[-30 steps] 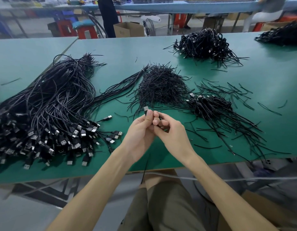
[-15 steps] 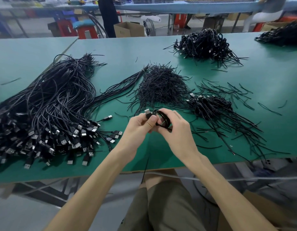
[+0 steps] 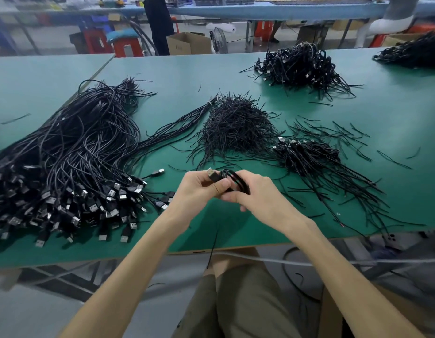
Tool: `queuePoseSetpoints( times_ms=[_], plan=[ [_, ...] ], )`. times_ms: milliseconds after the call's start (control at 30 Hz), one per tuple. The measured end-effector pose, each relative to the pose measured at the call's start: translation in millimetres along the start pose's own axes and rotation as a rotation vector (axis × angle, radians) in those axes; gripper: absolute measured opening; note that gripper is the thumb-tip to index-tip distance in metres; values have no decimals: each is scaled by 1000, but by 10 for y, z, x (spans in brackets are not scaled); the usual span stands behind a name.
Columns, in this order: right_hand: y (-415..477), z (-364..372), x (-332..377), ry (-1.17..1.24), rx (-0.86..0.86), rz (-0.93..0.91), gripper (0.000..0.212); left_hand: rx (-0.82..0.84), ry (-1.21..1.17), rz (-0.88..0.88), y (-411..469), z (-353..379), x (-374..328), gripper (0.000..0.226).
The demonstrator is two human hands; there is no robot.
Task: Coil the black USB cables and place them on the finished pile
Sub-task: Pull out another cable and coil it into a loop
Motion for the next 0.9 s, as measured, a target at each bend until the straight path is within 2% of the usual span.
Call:
queuePoseSetpoints(
  times_ms=[67, 133, 200, 267, 333, 433, 533, 633, 733, 833, 900],
  plan=[
    [-11, 19, 4, -122, 21, -48, 15, -39, 8, -43, 4, -41, 10, 14],
    [-30, 30, -2, -195, 15, -89, 10, -108, 64, -108, 25, -89, 40, 29],
    [-51, 53, -16, -292, 22, -109, 12, -126, 174, -125, 42, -115, 34, 36],
    [-66, 91, -17, -378, 25, -130, 13, -90, 352, -57, 57, -111, -10, 25],
    [-77, 131, -3, -443, 17, -165, 12, -27, 631, 3, 63, -89, -40, 13],
    [-82, 182, 22, -581, 5, -213, 16, 120, 1078, -9, 40, 6, -10, 33],
    [-67, 214, 43, -651, -4, -256, 25, 177, 1246, -58, -5, 17, 36, 46],
    [-38, 231, 49, -677, -8, -300, 25, 187, 1280, -75, 1, -3, 72, 45],
    [-28, 227, 84, -726, -47, -353, 27, 158, 1211, -37, 27, 10, 105, 41],
    [-33, 134, 190, -721, -230, -394, 44, -26, 1035, 7, 70, -129, 112, 38],
    [-58, 74, 247, -609, -313, -440, 35, -173, 838, -4, 127, -248, 105, 38]
  ],
)
Point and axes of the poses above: each hand's wrist, its own y-axis towards the middle knuckle, its own z-axis out of the palm, x = y × z, the point moved 5 cm from there along y, towards the middle knuckle, and after that the axes turned 7 degrees about -z, right-handed, at the moved point
